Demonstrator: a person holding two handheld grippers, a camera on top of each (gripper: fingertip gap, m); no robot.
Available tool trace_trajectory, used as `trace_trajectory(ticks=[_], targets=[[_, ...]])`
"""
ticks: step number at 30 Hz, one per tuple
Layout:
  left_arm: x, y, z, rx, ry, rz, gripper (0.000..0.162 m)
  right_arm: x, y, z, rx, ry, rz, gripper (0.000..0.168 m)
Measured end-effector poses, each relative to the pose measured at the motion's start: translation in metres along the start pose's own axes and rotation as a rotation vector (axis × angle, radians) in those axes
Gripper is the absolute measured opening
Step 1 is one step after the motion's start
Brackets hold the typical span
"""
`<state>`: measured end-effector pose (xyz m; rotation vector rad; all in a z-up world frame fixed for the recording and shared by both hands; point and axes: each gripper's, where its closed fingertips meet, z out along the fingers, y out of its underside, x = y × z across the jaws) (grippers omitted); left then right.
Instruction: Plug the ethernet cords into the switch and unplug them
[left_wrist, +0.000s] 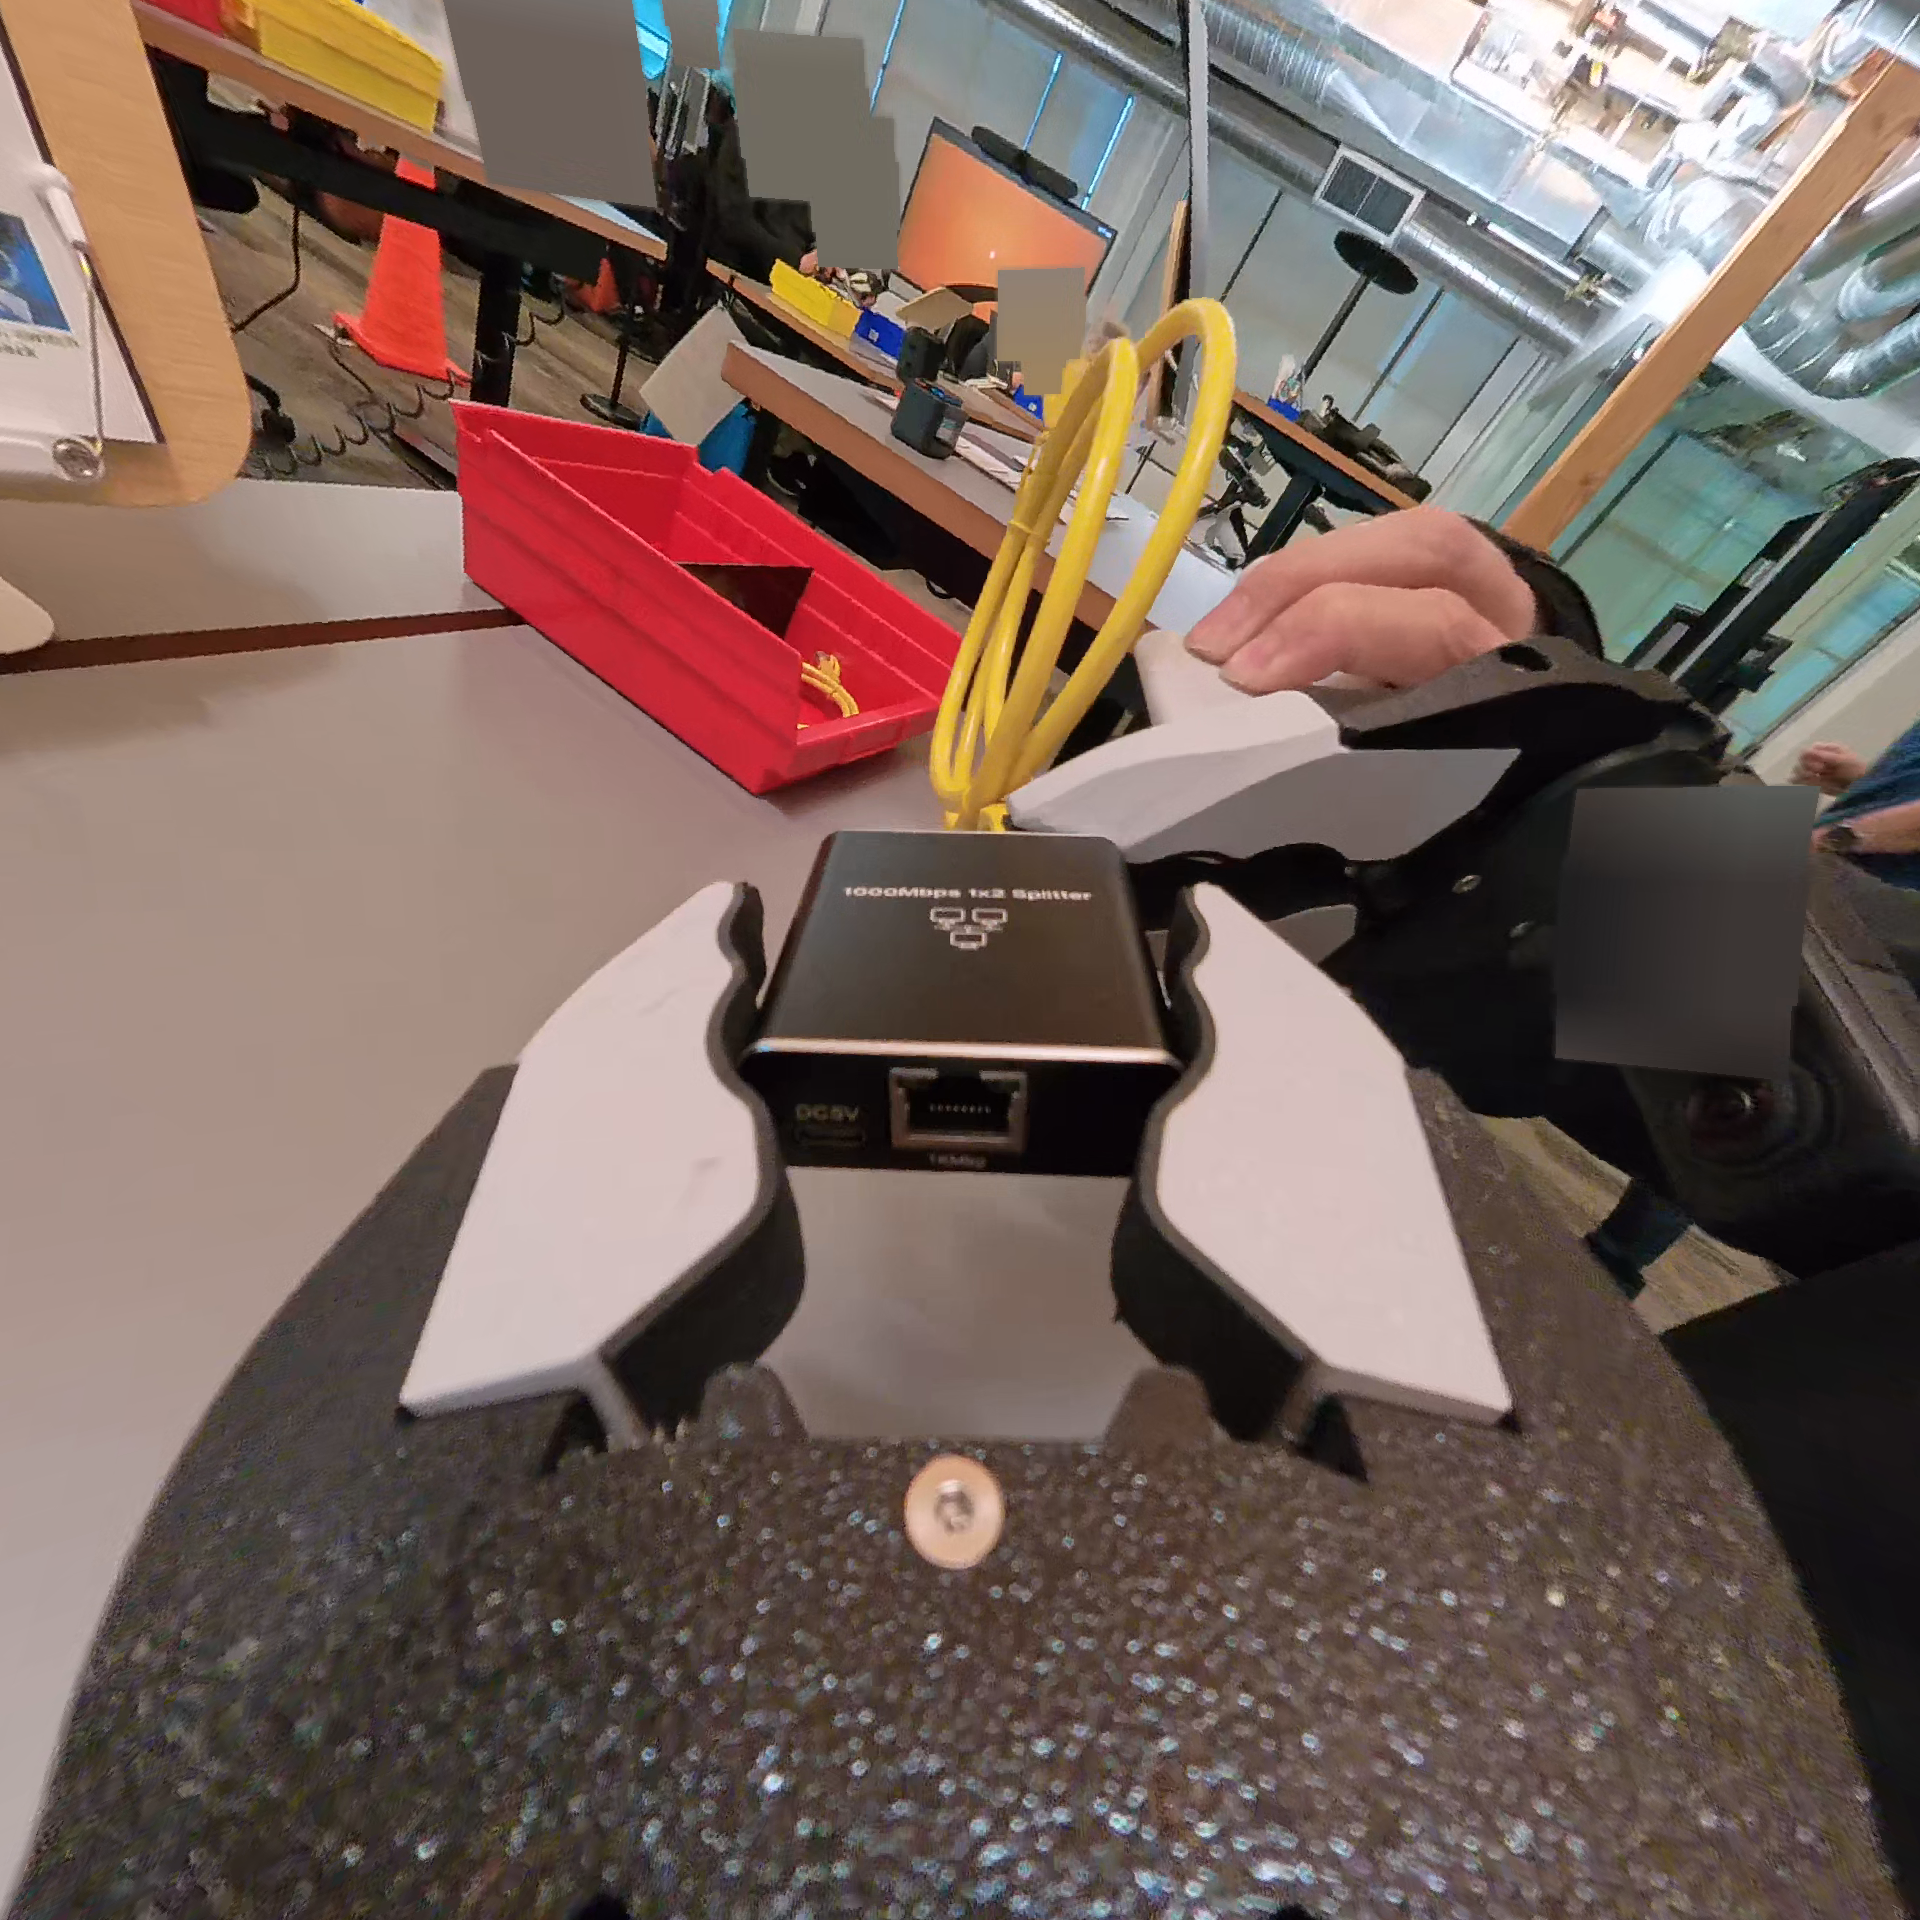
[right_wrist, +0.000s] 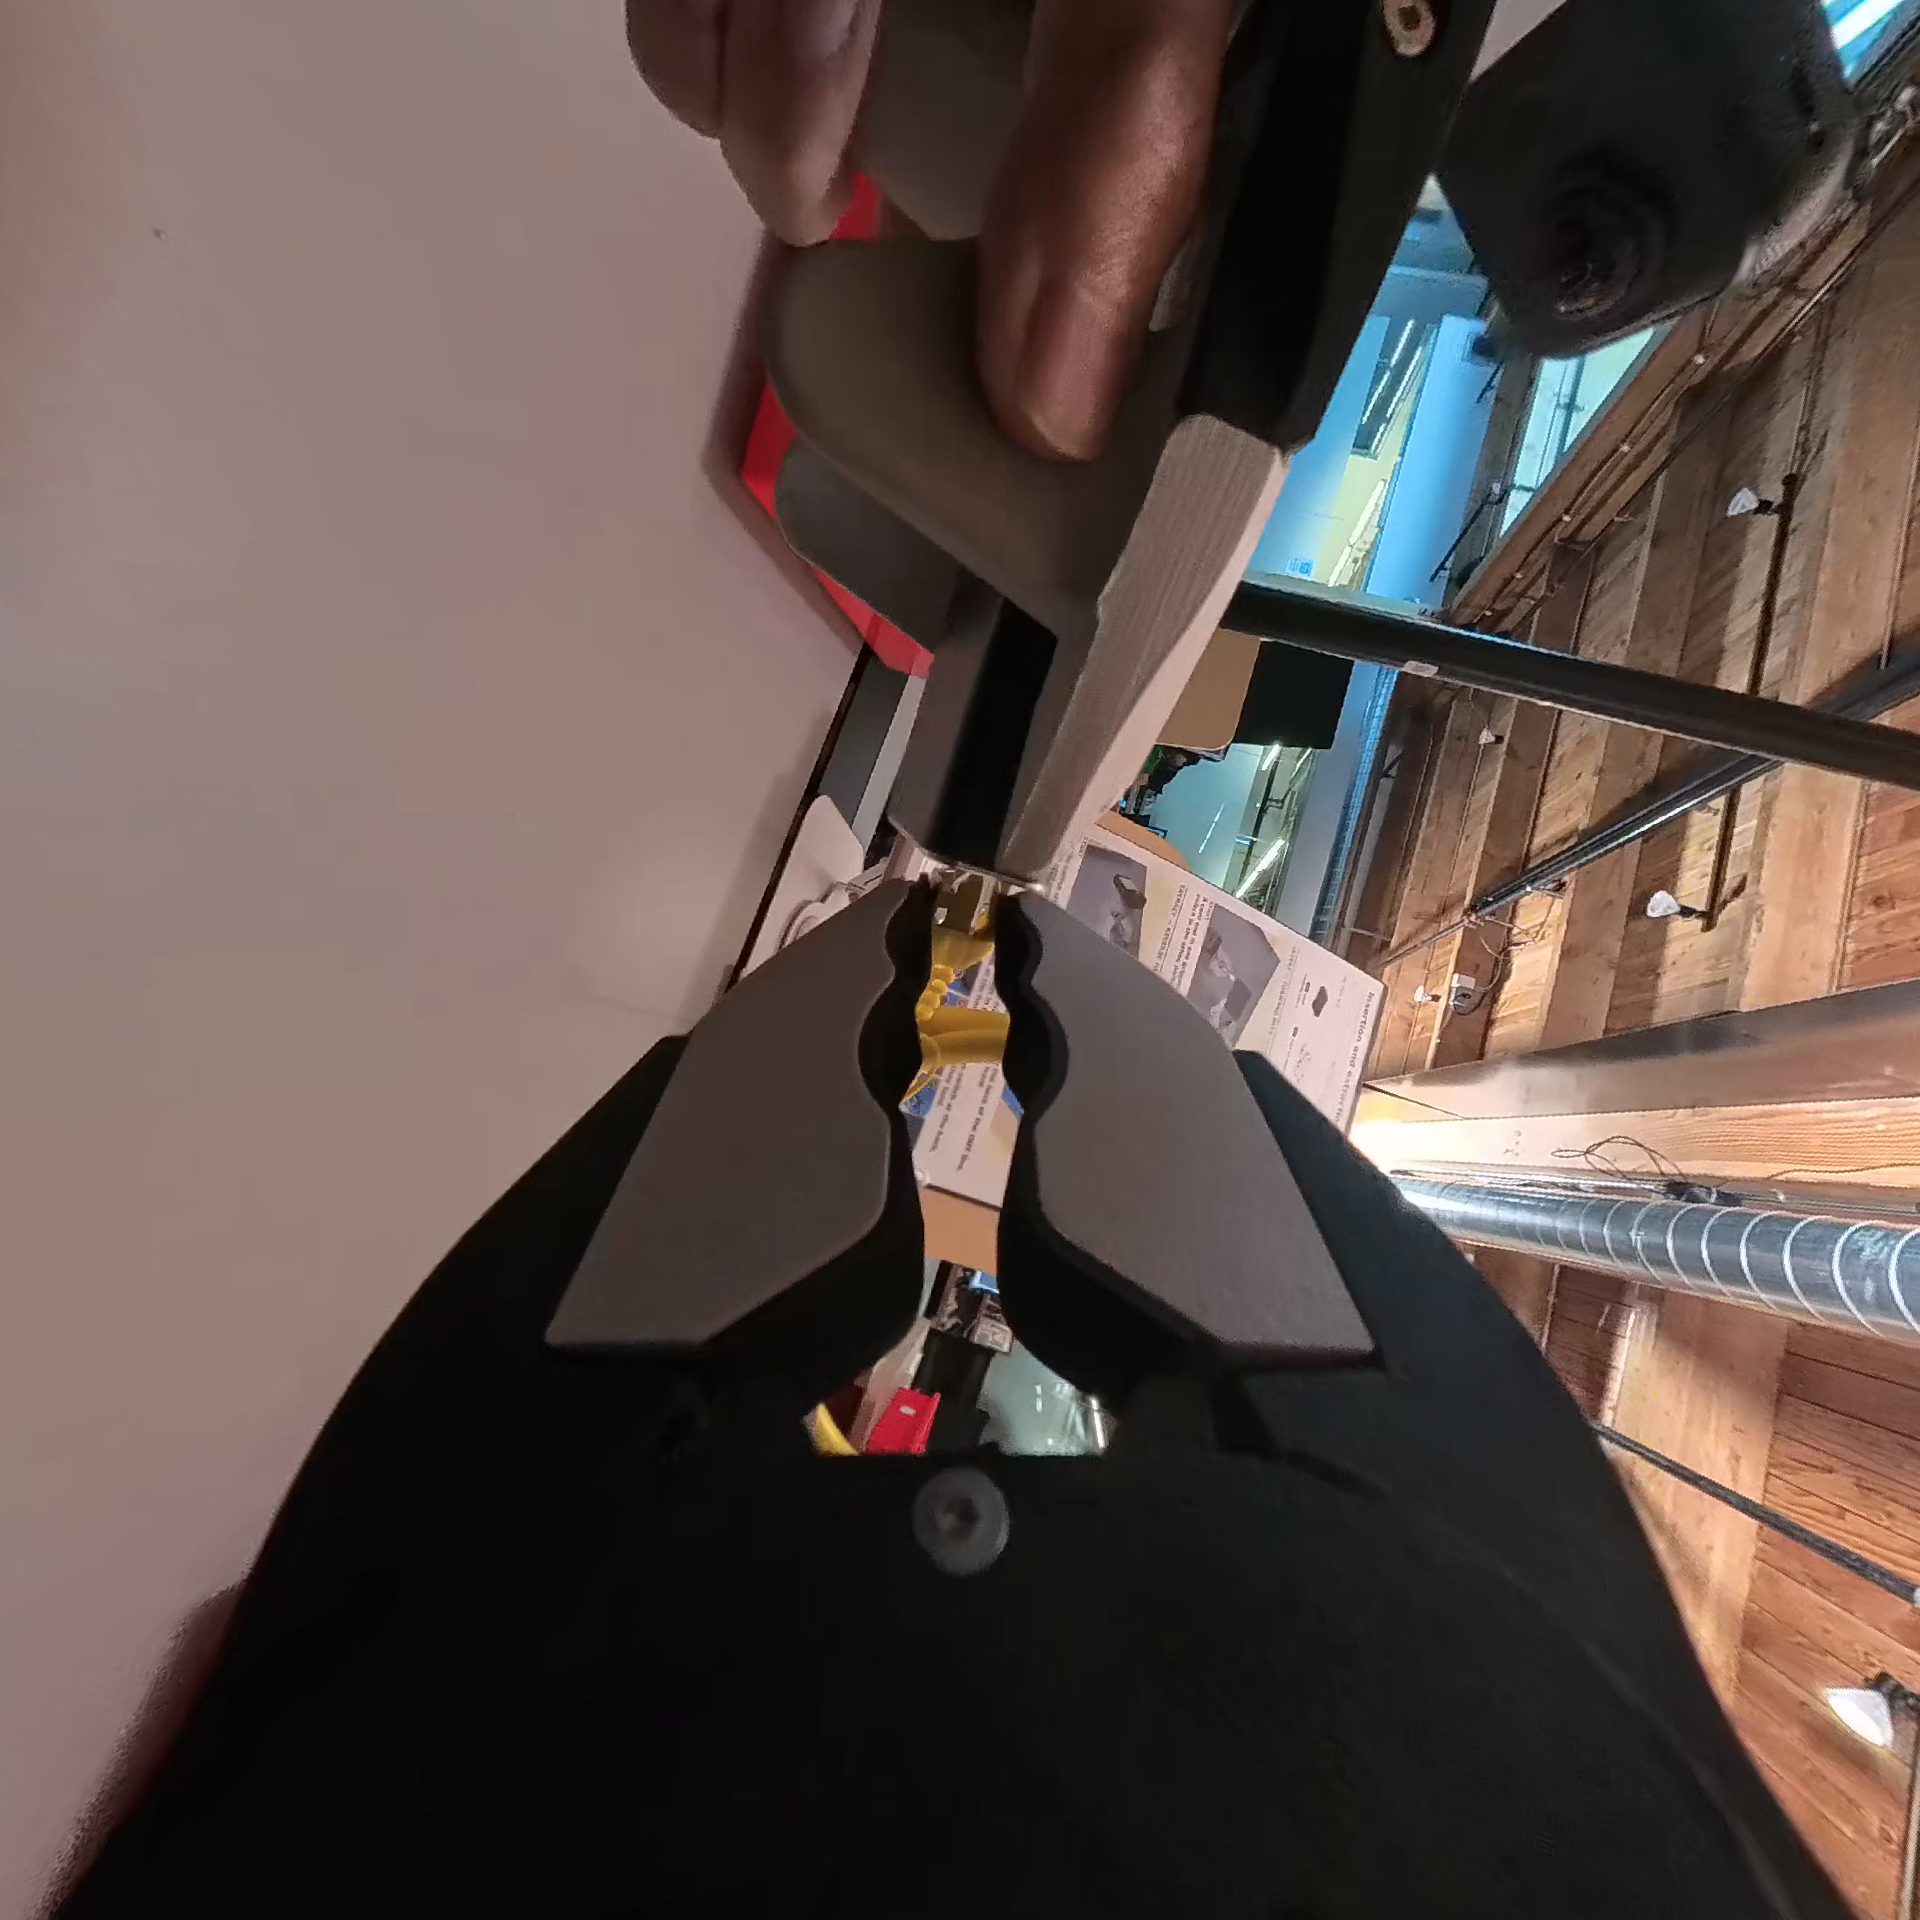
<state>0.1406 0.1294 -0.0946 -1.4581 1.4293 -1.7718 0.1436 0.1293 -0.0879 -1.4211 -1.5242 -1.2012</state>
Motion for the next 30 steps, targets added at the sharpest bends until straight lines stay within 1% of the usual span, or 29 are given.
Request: trace_trajectory(ticks=[3, 6, 9, 10, 12, 14, 16, 18, 20, 22, 24, 28, 29, 30], targets=[[0.001, 0.004, 0.001, -0.012, -0.003, 0.004, 0.075, -0.004, 0.0, -0.002, 0.003, -0.026, 0.002, 0.013], [0.002, 0.002, 0.001, -0.01, -0.018, 0.031, 0.075, -0.003, 0.0, -0.004, 0.006, -0.018, -0.002, 0.013], [0.006, 0.005, 0.003, -0.003, 0.062, -0.116, 0.074, -0.006, -0.002, -0.007, -0.002, -0.03, -0.1, 0.014], [0.007, 0.007, 0.003, -0.004, 0.076, -0.142, 0.074, -0.008, -0.002, -0.008, -0.002, -0.046, -0.101, 0.014], [0.007, 0.009, 0.005, -0.011, 0.061, -0.114, 0.074, -0.009, 0.0, -0.009, -0.01, -0.055, -0.137, 0.014], [0.006, 0.005, 0.006, -0.006, 0.009, -0.016, 0.075, -0.007, 0.002, -0.009, 0.0, -0.069, -0.071, 0.014], [0.008, -0.001, 0.005, 0.014, -0.021, 0.057, 0.075, -0.001, 0.003, -0.011, 0.046, -0.111, 0.103, 0.014], [0.01, -0.003, 0.005, 0.009, 0.0, 0.05, 0.075, 0.002, 0.003, -0.013, 0.001, -0.059, -0.051, 0.013], [0.01, -0.002, 0.006, 0.004, 0.017, 0.001, 0.074, 0.001, 0.003, -0.013, 0.015, -0.067, -0.042, 0.014], [0.009, -0.001, 0.008, -0.001, 0.03, -0.038, 0.075, -0.001, 0.005, -0.013, -0.006, -0.06, -0.083, 0.013], [0.008, 0.001, 0.009, -0.003, 0.038, -0.073, 0.075, -0.003, 0.006, -0.012, -0.018, -0.067, -0.08, 0.013], [0.007, 0.003, 0.011, -0.004, -0.007, 0.024, 0.074, -0.006, 0.008, -0.012, -0.008, -0.071, -0.053, 0.013], [0.008, 0.004, 0.011, -0.007, 0.011, -0.012, 0.074, -0.006, 0.007, -0.013, -0.003, -0.07, -0.068, 0.013], [0.009, 0.004, 0.011, -0.004, 0.048, -0.085, 0.074, -0.007, 0.006, -0.014, -0.003, -0.086, -0.056, 0.013]])
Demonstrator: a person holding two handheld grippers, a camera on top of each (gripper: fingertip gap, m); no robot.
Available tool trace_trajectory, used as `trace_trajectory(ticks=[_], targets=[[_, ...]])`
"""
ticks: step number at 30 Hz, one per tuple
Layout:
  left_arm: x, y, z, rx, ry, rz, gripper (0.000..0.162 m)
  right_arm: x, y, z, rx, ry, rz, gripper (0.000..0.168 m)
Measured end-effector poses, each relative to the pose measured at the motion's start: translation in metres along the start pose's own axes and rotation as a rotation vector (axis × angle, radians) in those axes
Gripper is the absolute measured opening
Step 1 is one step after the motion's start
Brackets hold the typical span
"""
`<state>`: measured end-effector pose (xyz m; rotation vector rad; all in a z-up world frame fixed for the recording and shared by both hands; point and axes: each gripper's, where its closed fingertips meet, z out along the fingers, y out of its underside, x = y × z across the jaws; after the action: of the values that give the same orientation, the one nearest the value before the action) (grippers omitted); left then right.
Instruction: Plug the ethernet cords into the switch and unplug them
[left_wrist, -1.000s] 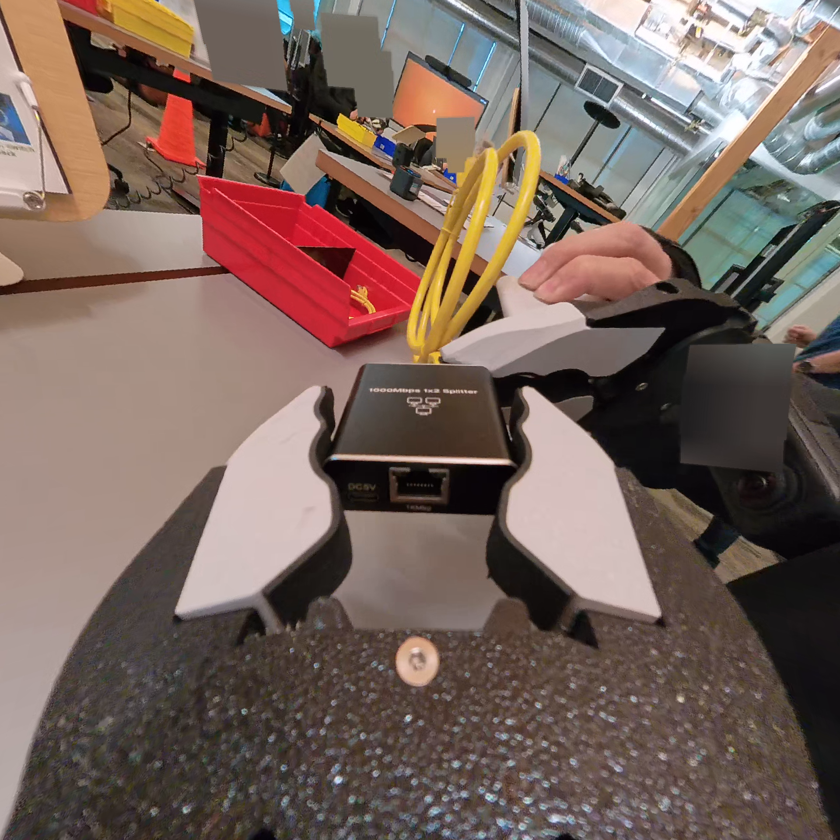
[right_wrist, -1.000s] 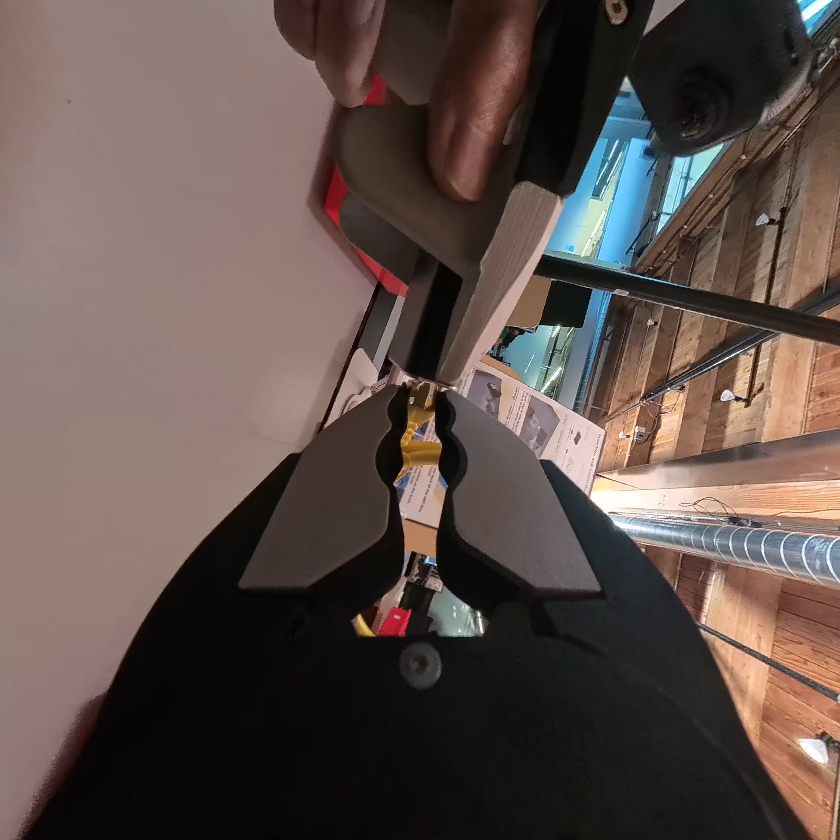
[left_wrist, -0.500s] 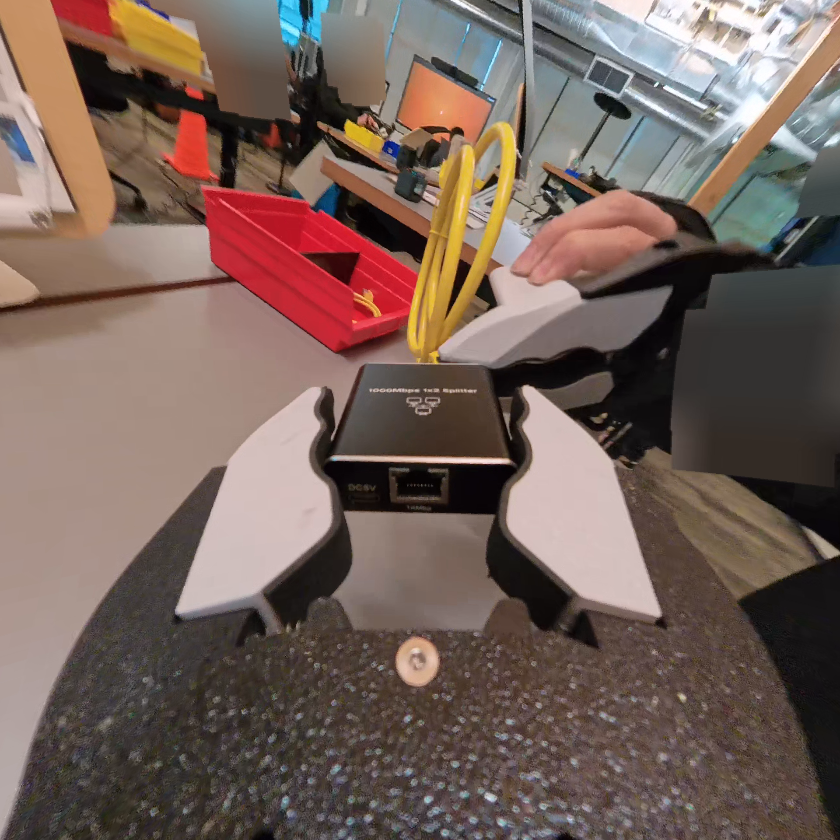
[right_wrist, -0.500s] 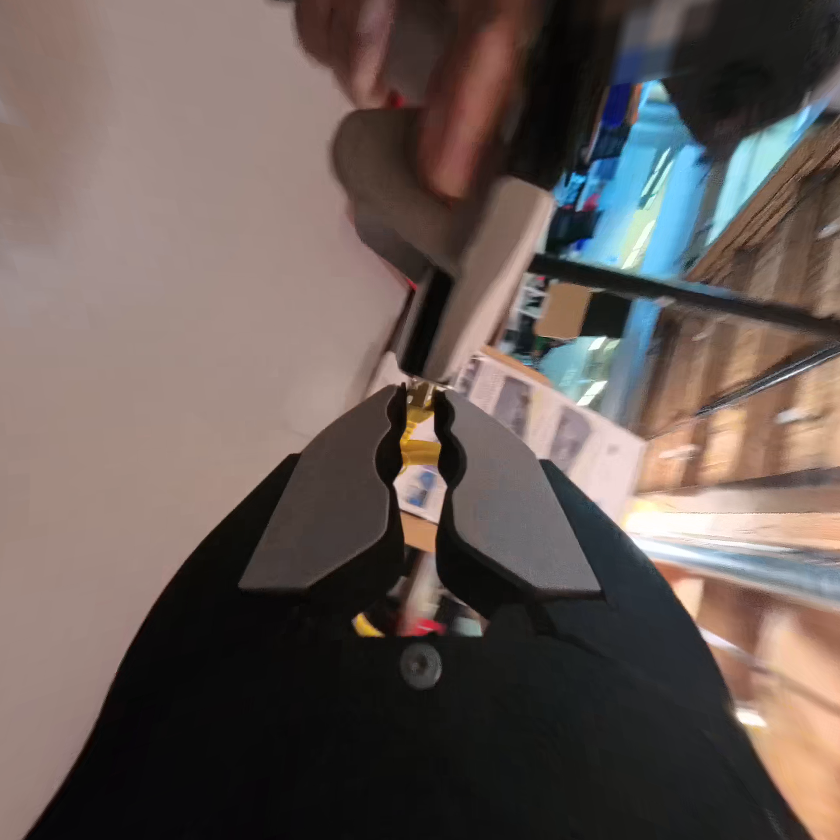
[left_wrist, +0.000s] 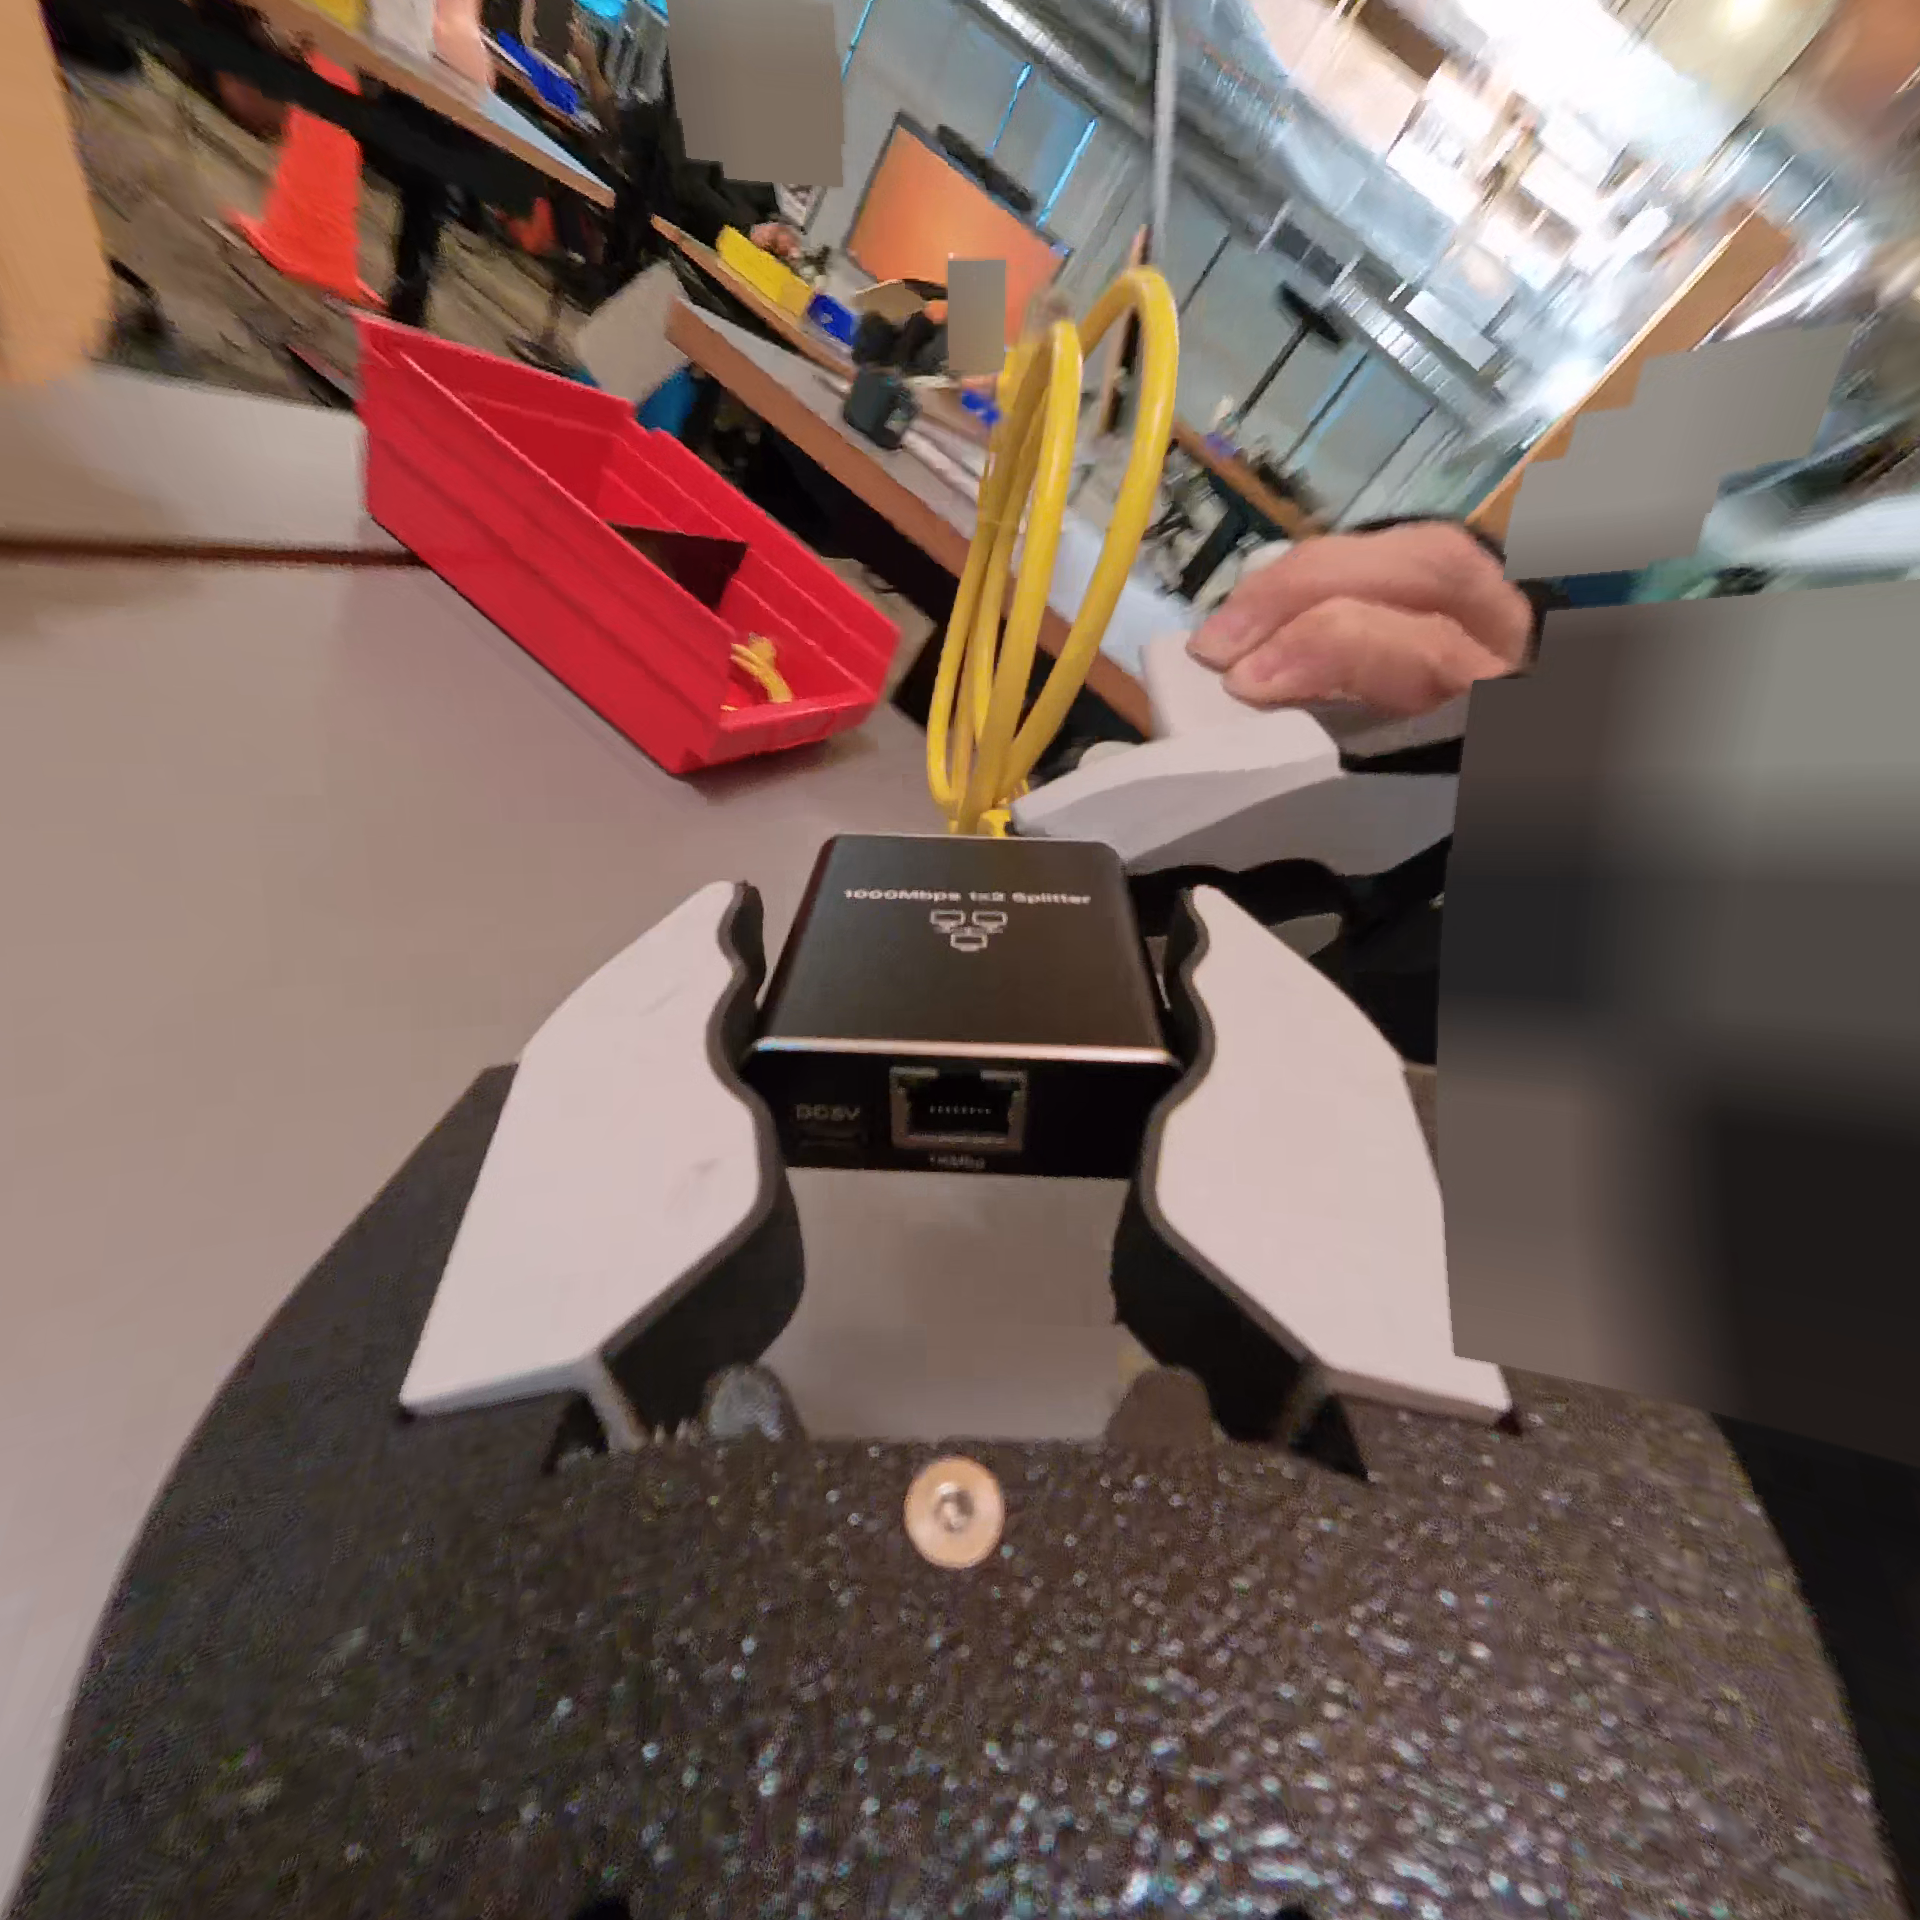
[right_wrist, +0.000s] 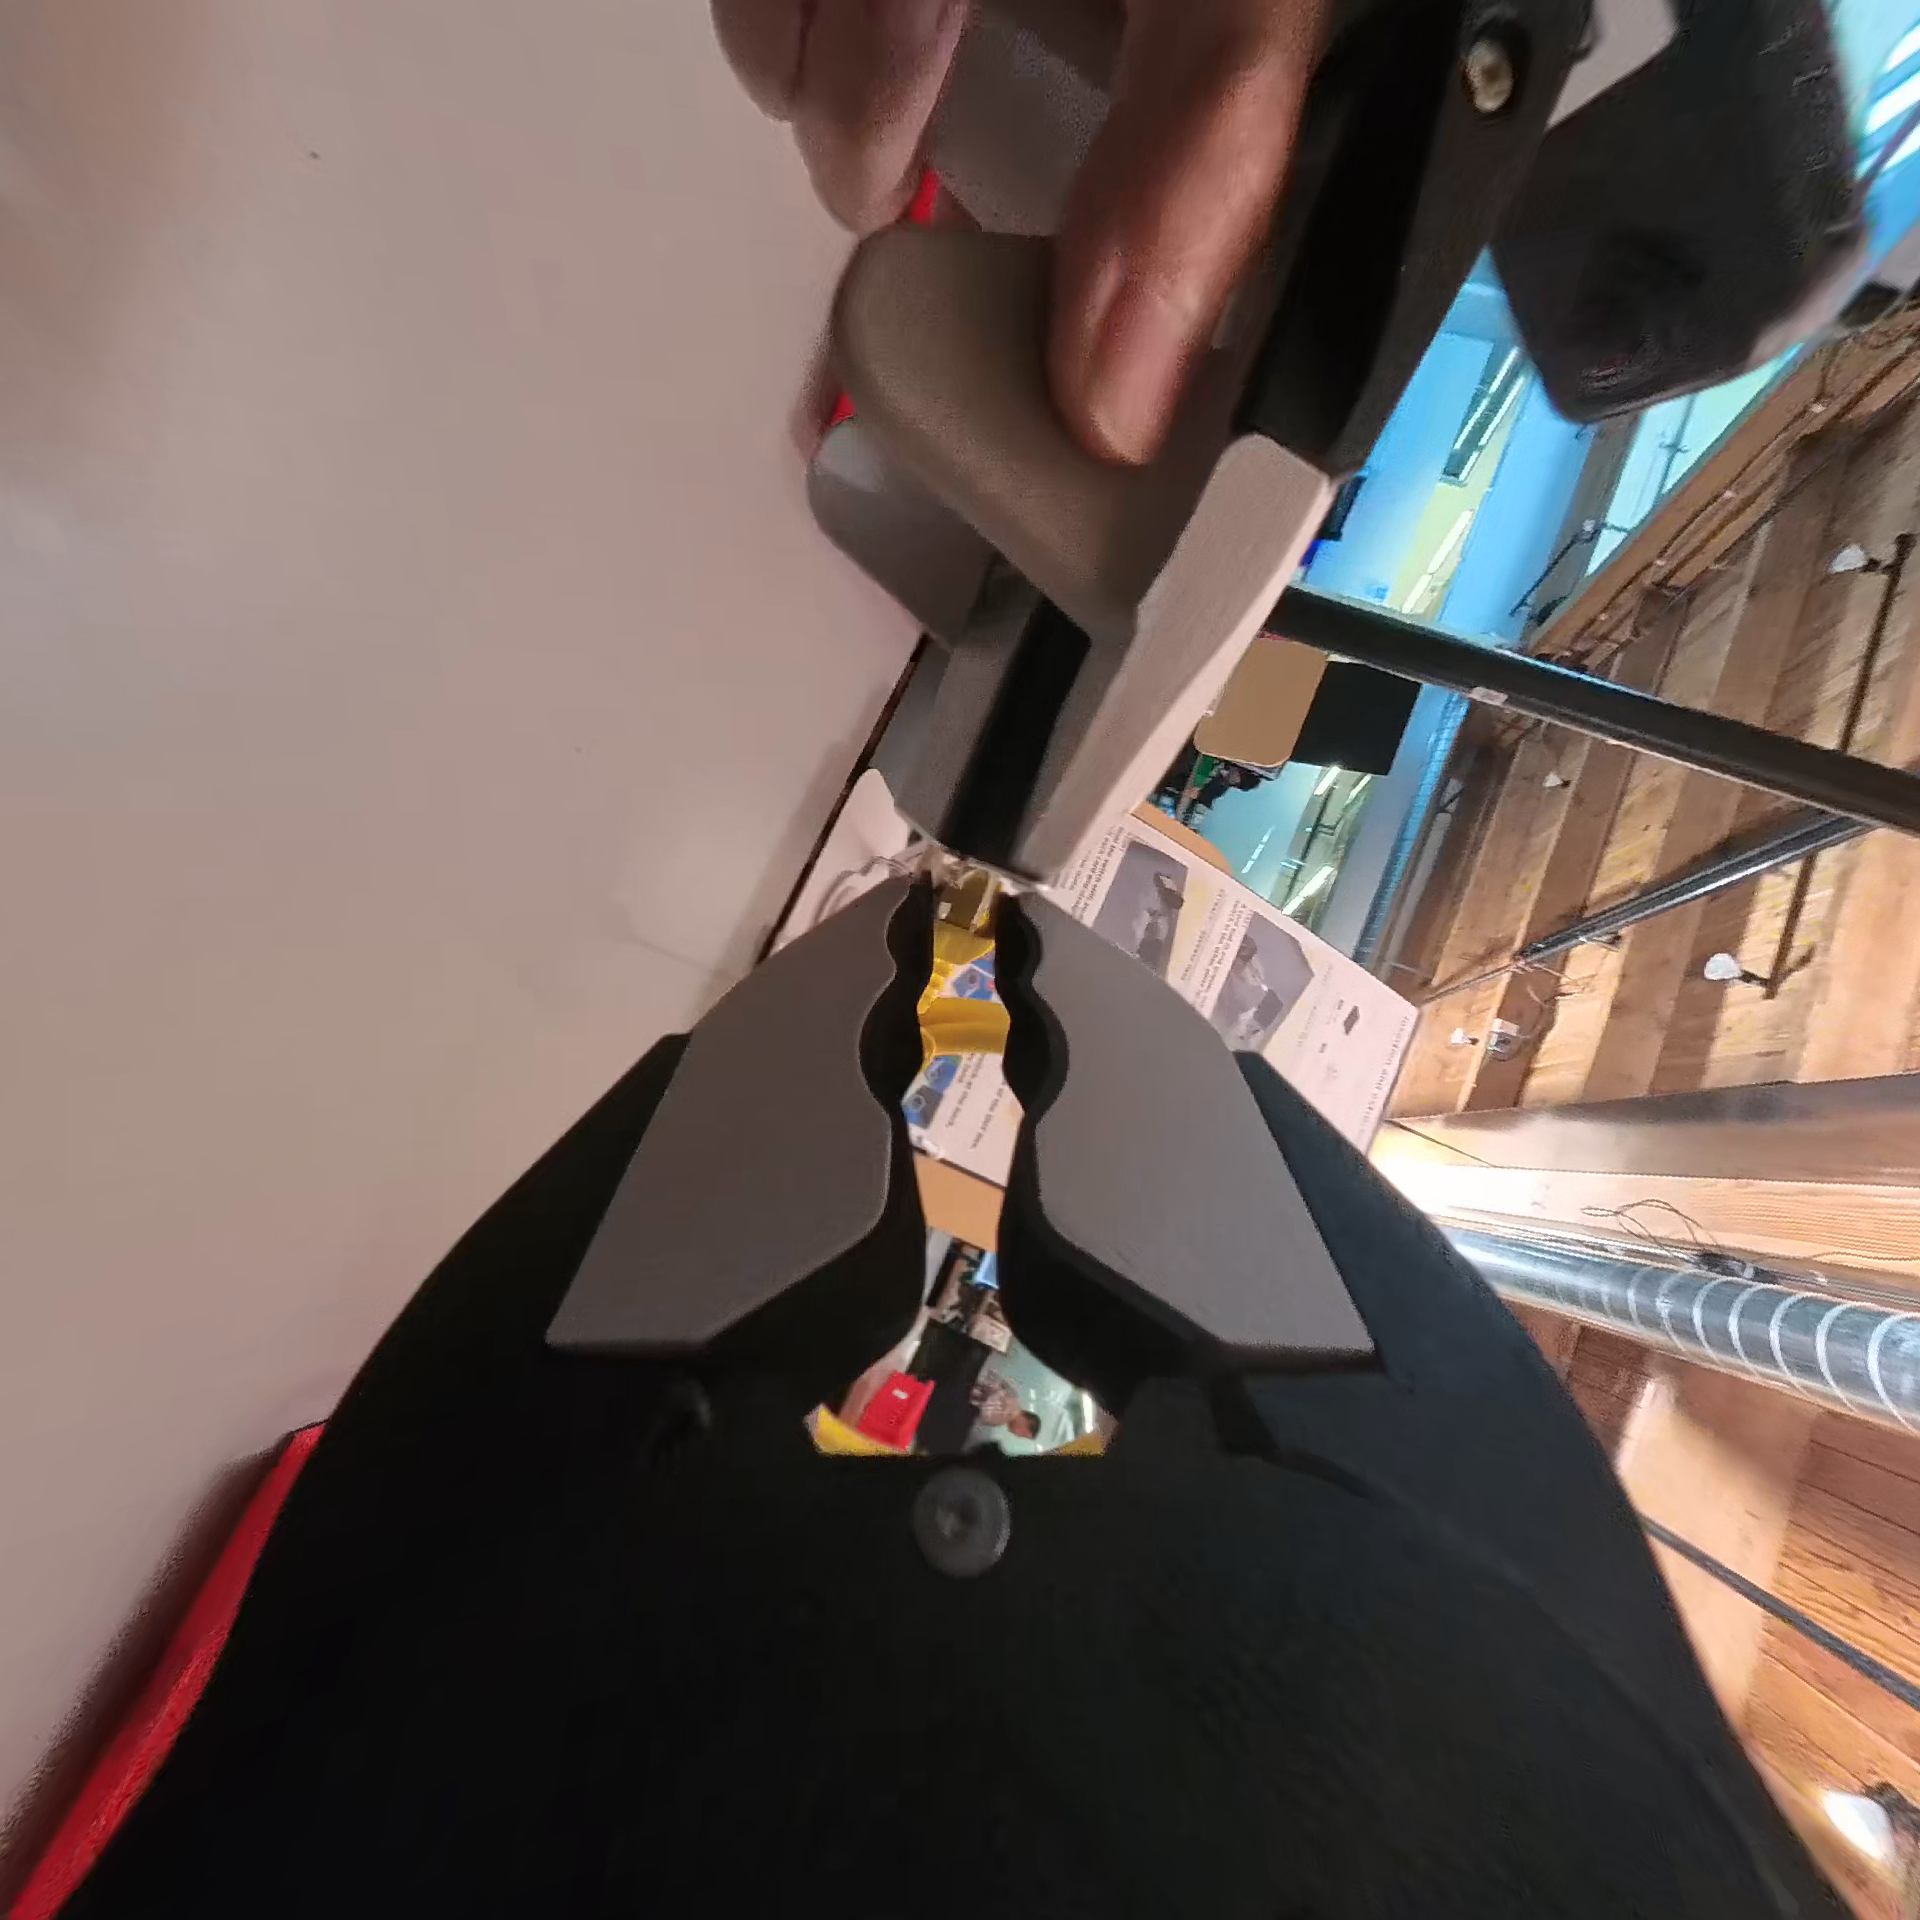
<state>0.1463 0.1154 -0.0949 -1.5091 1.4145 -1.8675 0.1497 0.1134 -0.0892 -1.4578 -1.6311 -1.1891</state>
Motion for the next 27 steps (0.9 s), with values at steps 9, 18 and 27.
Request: trace_trajectory(ticks=[9, 18, 27], targets=[[-0.004, 0.004, 0.003, -0.024, -0.08, 0.133, 0.075, -0.005, 0.003, 0.001, 0.017, -0.032, 0.054, 0.014], [0.0, -0.004, -0.002, -0.03, -0.022, 0.07, 0.074, 0.004, -0.004, 0.0, 0.05, -0.004, 0.069, 0.013], [-0.002, -0.001, -0.007, -0.02, -0.018, 0.047, 0.074, 0.001, -0.009, 0.005, 0.063, -0.012, 0.104, 0.016]])
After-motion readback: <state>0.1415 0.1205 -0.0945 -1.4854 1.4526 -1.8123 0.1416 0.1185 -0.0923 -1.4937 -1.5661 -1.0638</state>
